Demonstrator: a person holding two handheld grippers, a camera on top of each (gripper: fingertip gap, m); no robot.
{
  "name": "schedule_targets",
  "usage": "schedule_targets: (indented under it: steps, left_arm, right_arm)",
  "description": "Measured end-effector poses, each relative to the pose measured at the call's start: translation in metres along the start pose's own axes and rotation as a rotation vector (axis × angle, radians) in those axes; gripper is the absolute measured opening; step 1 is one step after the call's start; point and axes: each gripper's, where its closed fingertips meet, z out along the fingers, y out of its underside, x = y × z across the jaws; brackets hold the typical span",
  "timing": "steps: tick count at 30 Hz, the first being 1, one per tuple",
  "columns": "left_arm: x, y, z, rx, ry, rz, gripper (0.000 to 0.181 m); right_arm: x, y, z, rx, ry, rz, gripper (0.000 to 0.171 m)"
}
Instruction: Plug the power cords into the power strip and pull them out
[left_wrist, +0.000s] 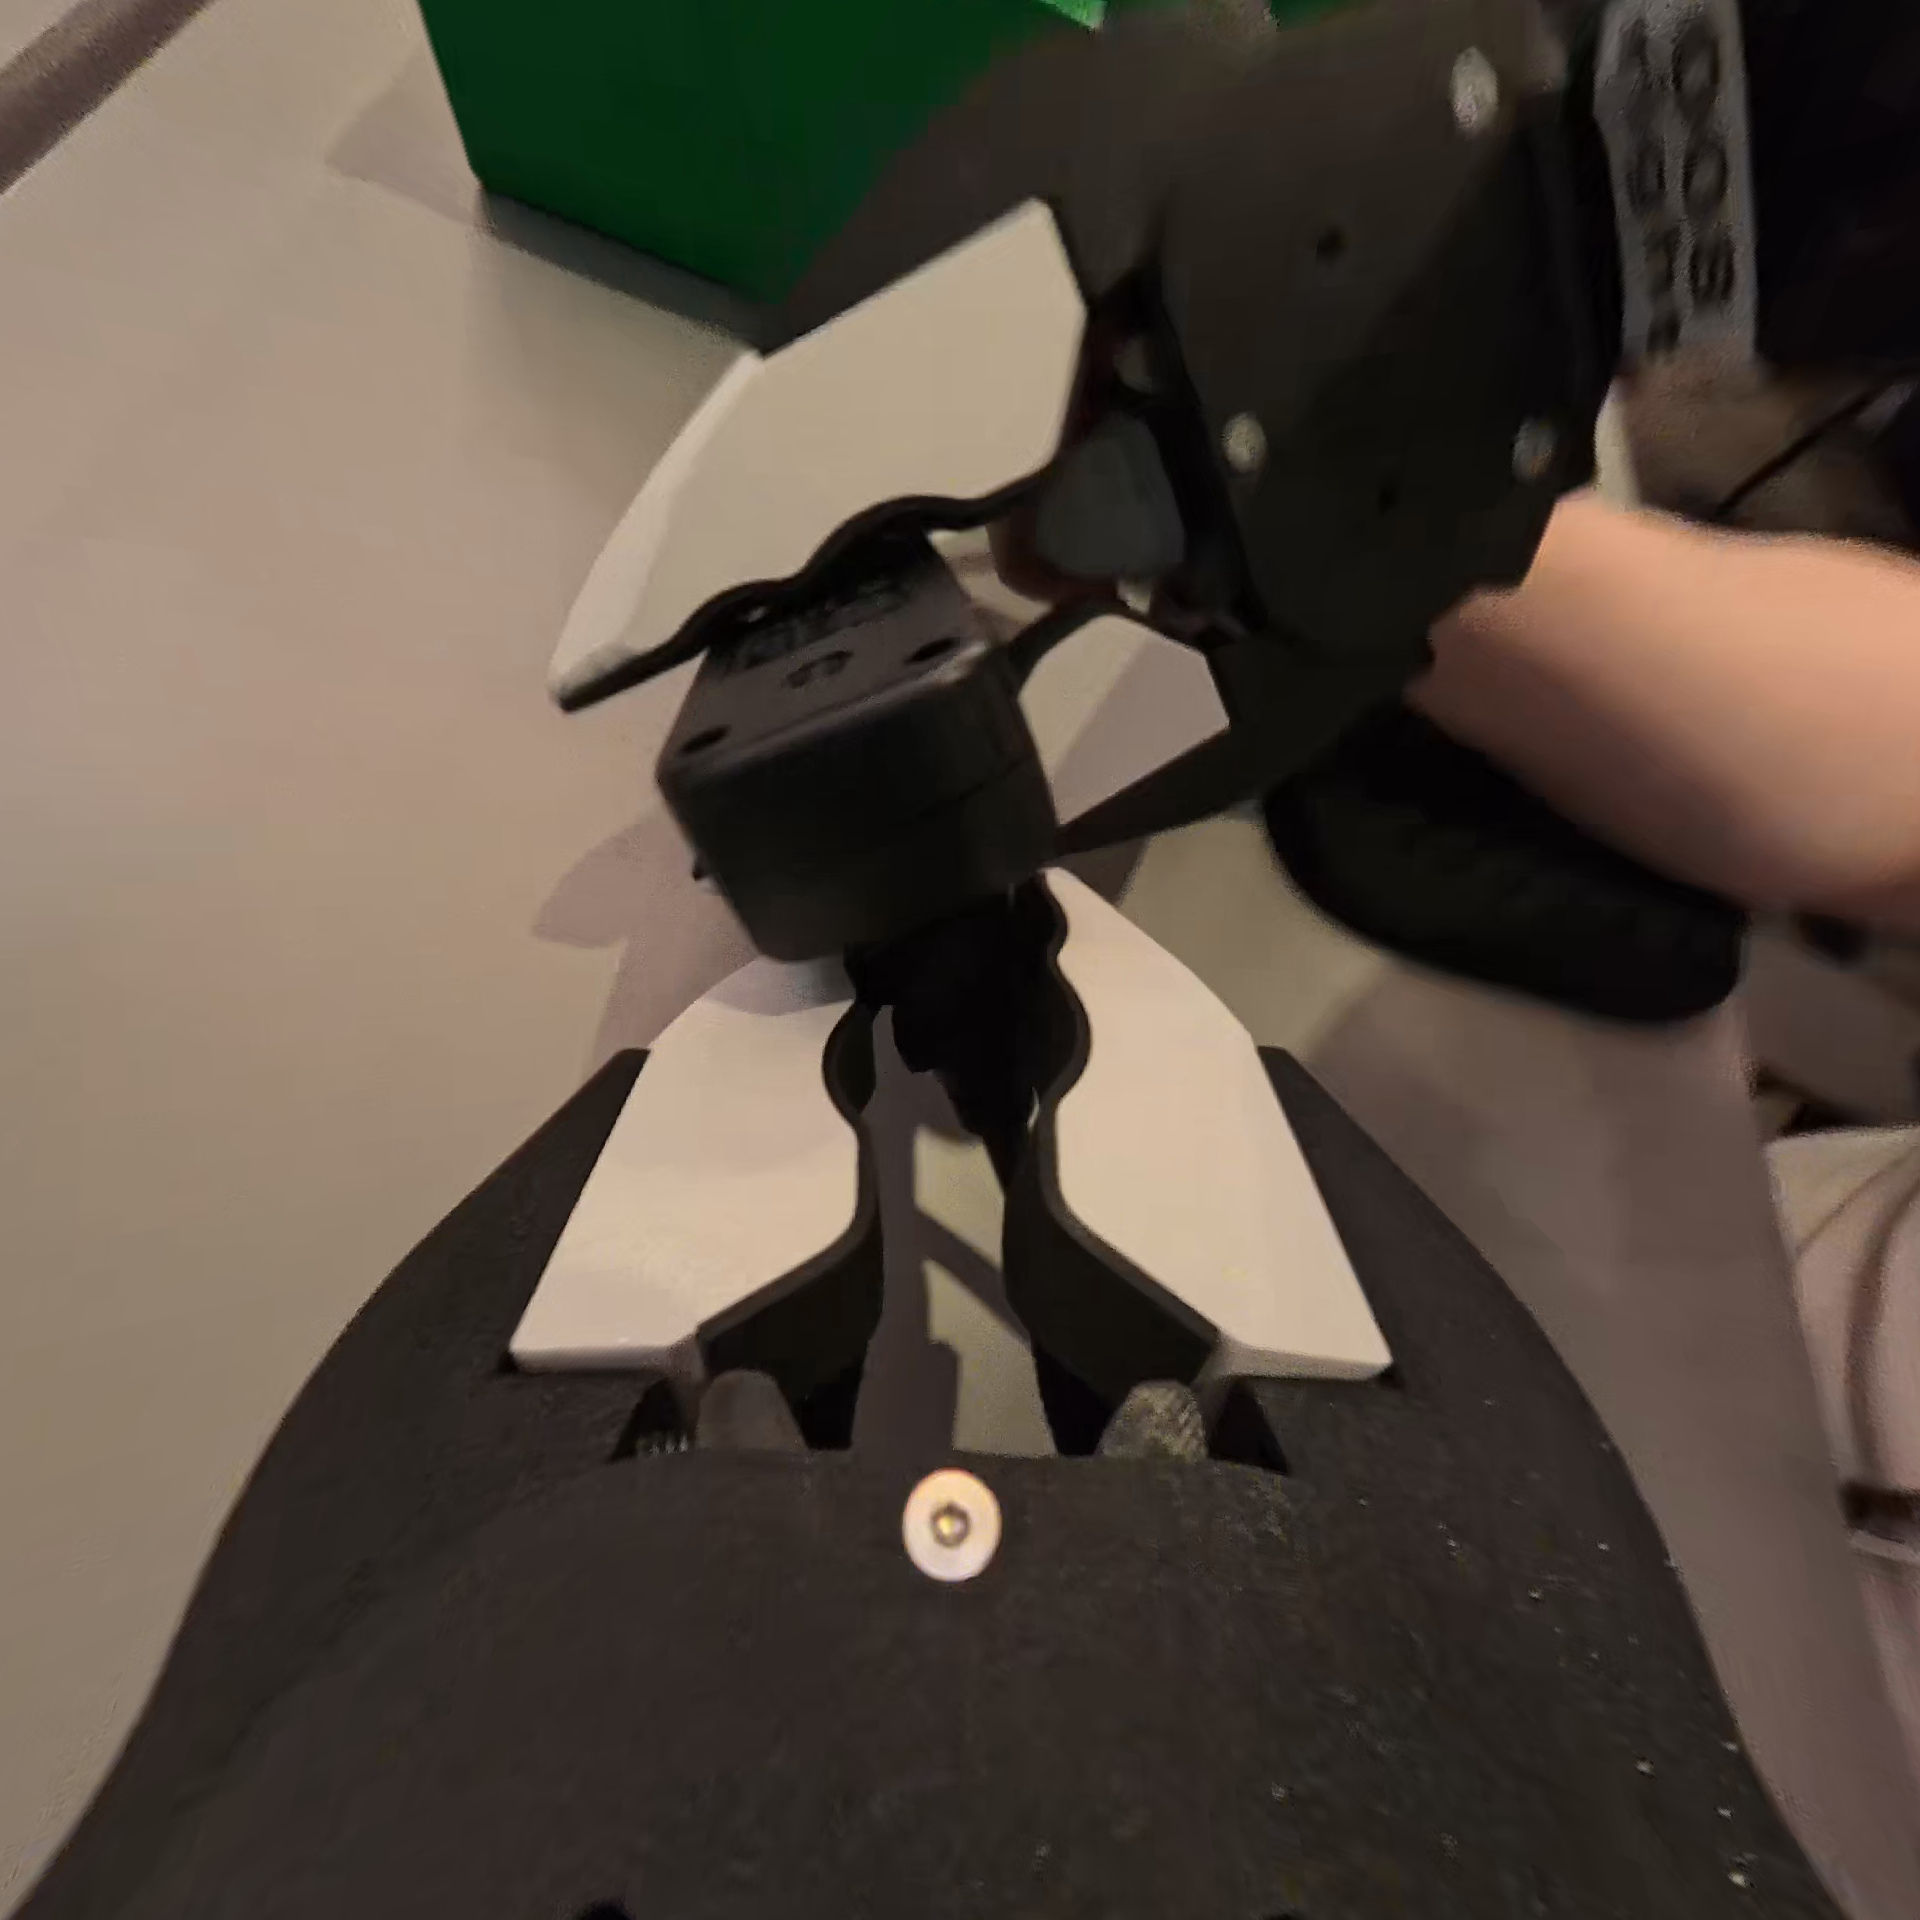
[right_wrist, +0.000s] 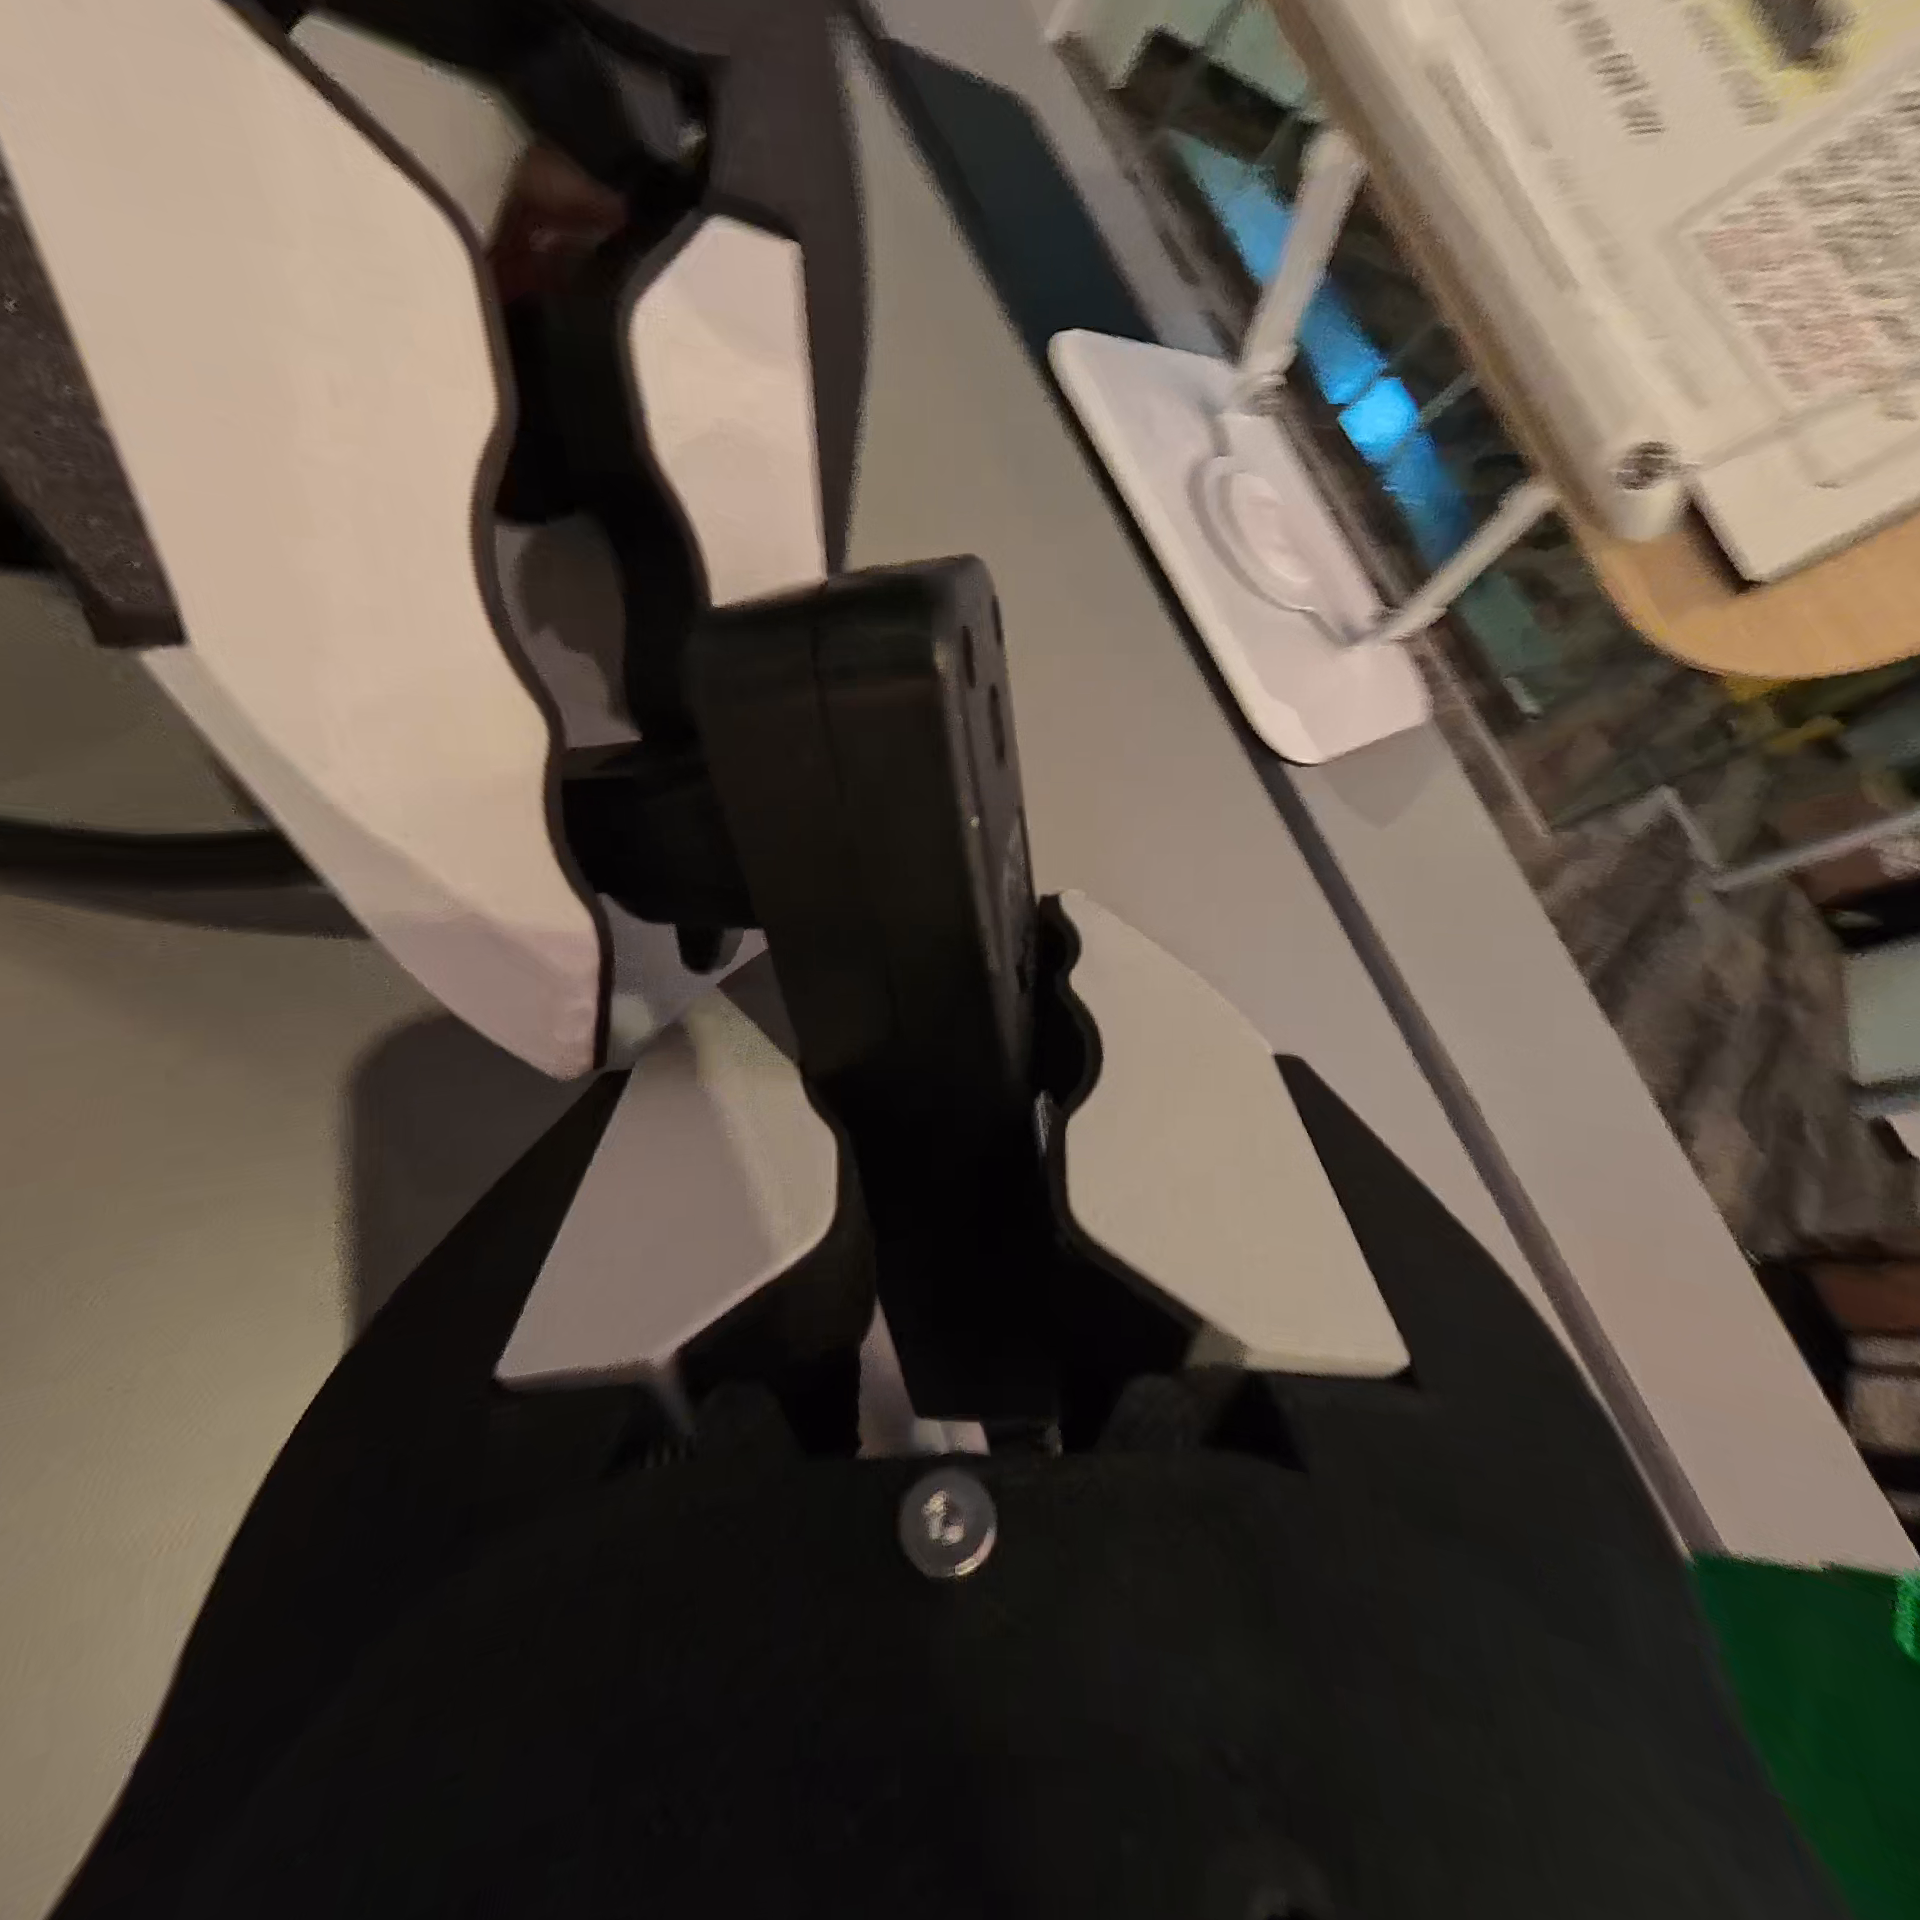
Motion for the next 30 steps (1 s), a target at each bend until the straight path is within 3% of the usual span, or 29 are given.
schedule_targets:
  steps: [5, 16, 25, 30]
  left_arm:
    - [-0.004, -0.005, 0.001, 0.095, 0.020, -0.082, 0.023]
    - [0.005, -0.013, -0.010, 0.194, 0.153, -0.159, 0.023]
    - [0.010, -0.009, -0.010, 0.190, 0.156, -0.145, 0.024]
    - [0.013, -0.005, -0.016, 0.088, 0.125, -0.071, 0.024]
  right_arm:
    - [0.014, -0.001, -0.001, -0.007, 0.136, -0.010, 0.033]
    - [0.010, -0.010, -0.001, 0.064, 0.052, 0.041, 0.034]
    - [0.008, -0.016, -0.004, 0.079, 0.036, -0.012, 0.033]
    - [0.005, -0.023, -0.007, 0.117, 0.029, -0.044, 0.034]
